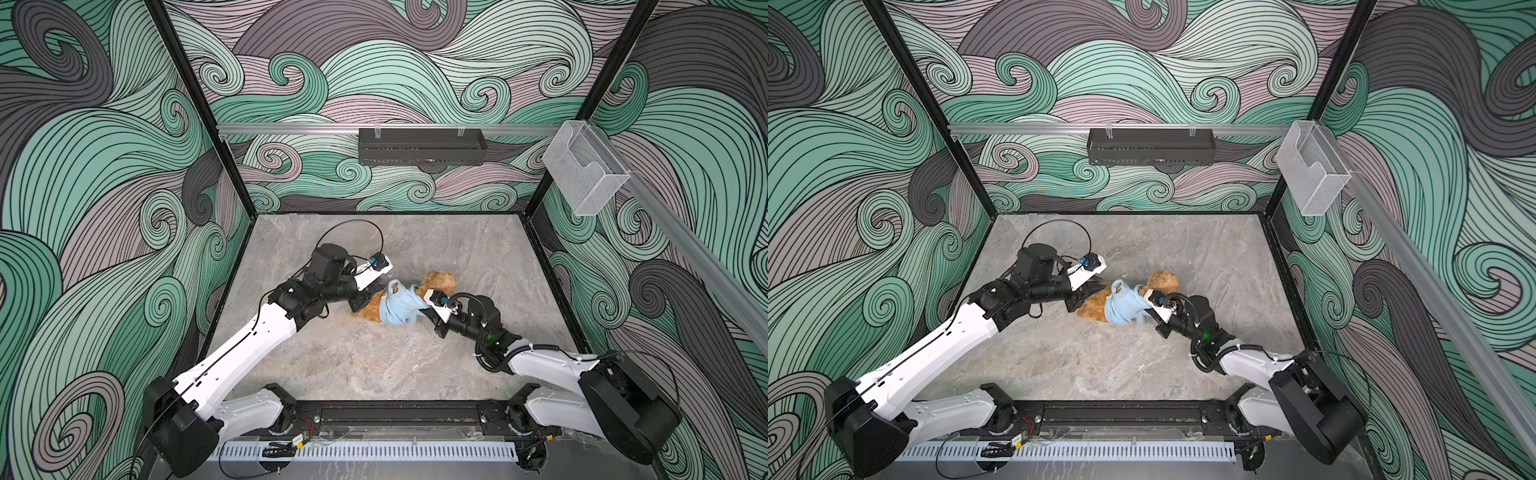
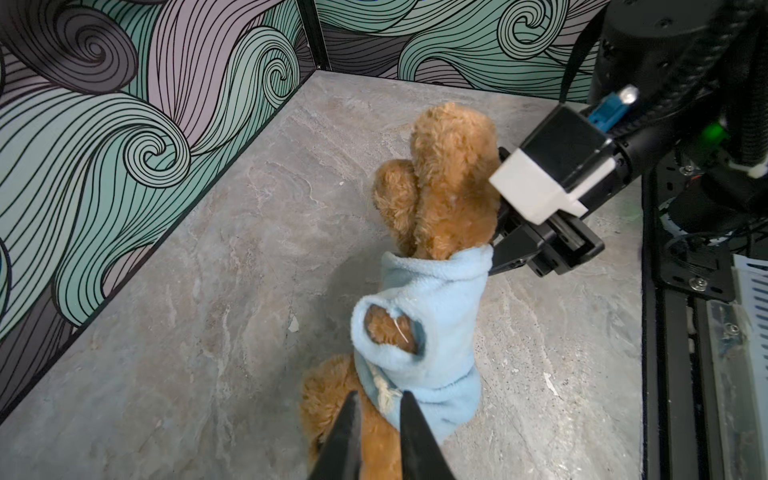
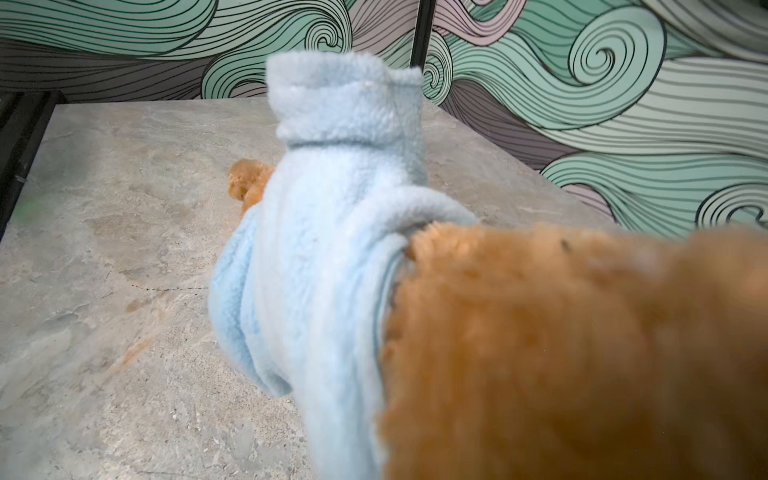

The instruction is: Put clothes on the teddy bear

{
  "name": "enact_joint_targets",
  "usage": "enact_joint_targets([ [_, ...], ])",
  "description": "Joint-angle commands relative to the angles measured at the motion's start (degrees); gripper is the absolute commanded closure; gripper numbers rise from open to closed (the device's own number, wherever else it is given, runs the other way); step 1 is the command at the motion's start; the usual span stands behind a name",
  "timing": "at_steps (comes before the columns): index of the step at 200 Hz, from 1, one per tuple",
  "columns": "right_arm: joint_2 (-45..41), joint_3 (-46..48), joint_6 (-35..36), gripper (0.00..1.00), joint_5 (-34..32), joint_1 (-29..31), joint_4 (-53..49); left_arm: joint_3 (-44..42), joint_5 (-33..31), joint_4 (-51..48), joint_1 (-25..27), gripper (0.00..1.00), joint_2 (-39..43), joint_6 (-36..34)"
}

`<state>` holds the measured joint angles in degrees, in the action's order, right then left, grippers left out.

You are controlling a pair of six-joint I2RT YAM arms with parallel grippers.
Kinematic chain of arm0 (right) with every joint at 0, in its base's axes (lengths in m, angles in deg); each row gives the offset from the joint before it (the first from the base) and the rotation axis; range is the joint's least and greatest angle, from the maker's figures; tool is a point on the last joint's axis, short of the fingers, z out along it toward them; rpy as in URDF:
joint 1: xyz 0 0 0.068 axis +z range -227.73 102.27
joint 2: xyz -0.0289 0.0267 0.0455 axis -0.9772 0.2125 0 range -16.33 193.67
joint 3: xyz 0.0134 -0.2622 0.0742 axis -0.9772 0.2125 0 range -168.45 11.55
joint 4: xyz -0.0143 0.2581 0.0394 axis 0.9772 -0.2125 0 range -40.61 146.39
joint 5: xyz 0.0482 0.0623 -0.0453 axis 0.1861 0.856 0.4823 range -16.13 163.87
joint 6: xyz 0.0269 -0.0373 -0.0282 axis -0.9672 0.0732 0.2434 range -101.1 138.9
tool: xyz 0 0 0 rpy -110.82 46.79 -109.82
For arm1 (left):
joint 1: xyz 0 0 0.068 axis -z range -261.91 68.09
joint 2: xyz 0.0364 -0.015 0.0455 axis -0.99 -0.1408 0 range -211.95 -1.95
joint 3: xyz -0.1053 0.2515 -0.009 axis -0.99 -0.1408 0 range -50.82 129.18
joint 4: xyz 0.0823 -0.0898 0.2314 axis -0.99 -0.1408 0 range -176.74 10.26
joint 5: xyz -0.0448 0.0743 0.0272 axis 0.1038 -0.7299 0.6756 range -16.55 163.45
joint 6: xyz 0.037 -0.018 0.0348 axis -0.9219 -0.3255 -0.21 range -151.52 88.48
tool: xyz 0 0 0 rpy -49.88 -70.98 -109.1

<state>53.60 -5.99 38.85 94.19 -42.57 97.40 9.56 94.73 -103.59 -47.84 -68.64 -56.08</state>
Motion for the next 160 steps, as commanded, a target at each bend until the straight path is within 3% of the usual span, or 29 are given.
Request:
enact_joint_targets([
  [1, -2.32, -1.97, 9.61, 1.0, 0.34, 1.34, -1.74, 4.24, 2.56, -7.96, -0.63, 0.87, -3.7, -2.46],
  [53, -3.43, -2.17, 13.04, 1.0, -0.34, 2.74, -3.06, 8.17, 12.29, -13.39, -0.66, 1.0, -9.22, -9.71],
  [90, -3.57, -2.06, 12.9, 1.0, -1.15, 3.1, -3.42, 8.25, 14.32, -14.26, -0.58, 0.97, -9.24, -11.39],
  [160, -4.28, -2.15, 12.05, 1.0, -1.99, 3.1, -3.58, 9.62, 11.6, -19.15, -0.4, 0.89, -12.39, -14.47],
])
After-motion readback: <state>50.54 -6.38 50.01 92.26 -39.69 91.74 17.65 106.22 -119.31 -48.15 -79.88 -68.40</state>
